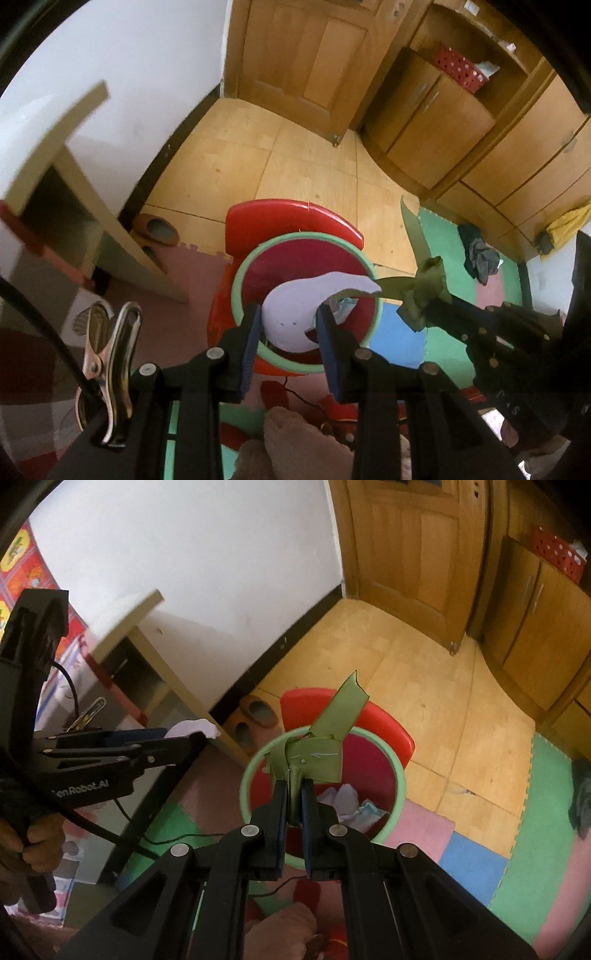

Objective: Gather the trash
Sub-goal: 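Open the left tool over the bin while the right tool releases the ribbon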

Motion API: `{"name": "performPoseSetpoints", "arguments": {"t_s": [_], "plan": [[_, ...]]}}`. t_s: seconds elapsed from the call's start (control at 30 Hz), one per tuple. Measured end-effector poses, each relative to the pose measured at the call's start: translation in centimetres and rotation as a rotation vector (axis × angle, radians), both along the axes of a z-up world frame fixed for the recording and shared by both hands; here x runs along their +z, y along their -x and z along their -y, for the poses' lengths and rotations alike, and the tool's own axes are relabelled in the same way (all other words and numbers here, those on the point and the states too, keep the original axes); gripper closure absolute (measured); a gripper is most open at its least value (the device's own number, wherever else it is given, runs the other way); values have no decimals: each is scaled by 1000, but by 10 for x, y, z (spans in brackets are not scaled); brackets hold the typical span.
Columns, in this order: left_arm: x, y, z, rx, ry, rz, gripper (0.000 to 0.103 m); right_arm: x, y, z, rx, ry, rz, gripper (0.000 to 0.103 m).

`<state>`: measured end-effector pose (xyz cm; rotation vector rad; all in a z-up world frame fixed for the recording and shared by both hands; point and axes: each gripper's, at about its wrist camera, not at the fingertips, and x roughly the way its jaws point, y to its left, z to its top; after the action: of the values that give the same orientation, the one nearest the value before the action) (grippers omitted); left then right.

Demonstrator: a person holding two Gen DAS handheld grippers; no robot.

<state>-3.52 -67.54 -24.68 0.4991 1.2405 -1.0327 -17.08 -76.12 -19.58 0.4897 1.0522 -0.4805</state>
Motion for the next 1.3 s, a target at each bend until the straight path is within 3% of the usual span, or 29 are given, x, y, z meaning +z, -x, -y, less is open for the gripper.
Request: {"name": "performPoseSetpoints", "arguments": {"t_s": [0.47, 0.93, 1.03, 1.1, 1.3], "plan": [[-112, 0, 46, -25, -82, -94, 71, -80, -8, 27, 0, -28, -74, 95], [-175, -10, 78, -34, -134, -123, 71, -124, -11, 45, -16, -63, -111, 95], [-182, -8, 83, -39, -146, -125, 60, -126, -12, 47, -16, -64, -116, 95], [-185, -7, 85, -33, -147, -118, 46, -128, -13, 48, -14, -60, -123, 95], [-189, -3, 87, -24, -155, -114, 41, -135, -17, 51, -9, -74, -129, 95]]}}
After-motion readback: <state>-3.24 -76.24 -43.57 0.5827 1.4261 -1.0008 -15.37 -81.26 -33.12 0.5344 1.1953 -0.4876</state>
